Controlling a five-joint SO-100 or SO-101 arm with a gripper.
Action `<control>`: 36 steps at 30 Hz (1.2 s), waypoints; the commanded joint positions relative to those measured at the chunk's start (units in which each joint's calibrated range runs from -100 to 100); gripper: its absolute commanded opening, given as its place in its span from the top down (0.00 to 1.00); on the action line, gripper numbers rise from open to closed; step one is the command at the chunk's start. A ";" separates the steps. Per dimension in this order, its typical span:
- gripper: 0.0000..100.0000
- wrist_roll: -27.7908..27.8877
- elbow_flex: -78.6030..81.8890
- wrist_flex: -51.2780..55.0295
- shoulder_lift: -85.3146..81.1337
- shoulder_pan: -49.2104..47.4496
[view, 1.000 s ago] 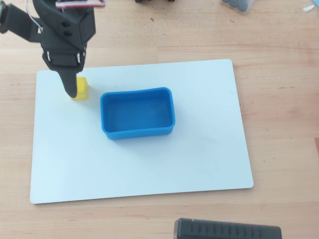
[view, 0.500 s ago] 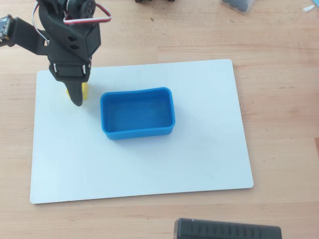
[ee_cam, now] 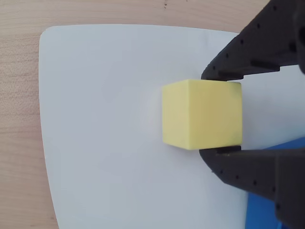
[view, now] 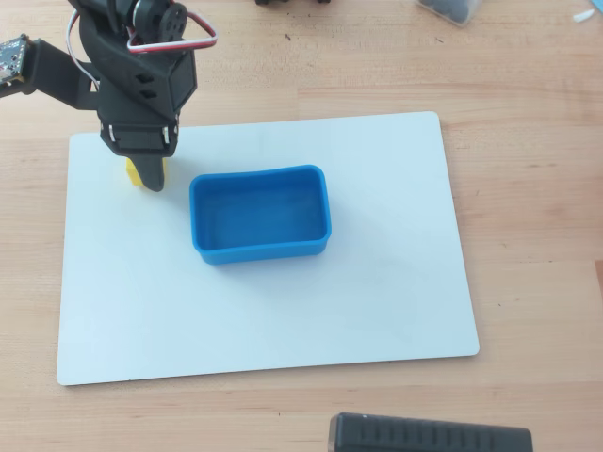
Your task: Pick up yellow cube and drop it in the blue rectangular bin
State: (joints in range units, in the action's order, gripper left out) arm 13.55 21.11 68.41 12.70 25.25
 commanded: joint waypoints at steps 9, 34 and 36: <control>0.94 -4.35 -19.84 16.31 -11.54 -4.07; 0.94 -11.53 -31.21 20.69 -7.64 -23.88; 0.94 -11.53 -26.93 17.55 -7.73 -23.62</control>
State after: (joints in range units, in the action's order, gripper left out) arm 2.71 -7.61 92.39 7.53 2.01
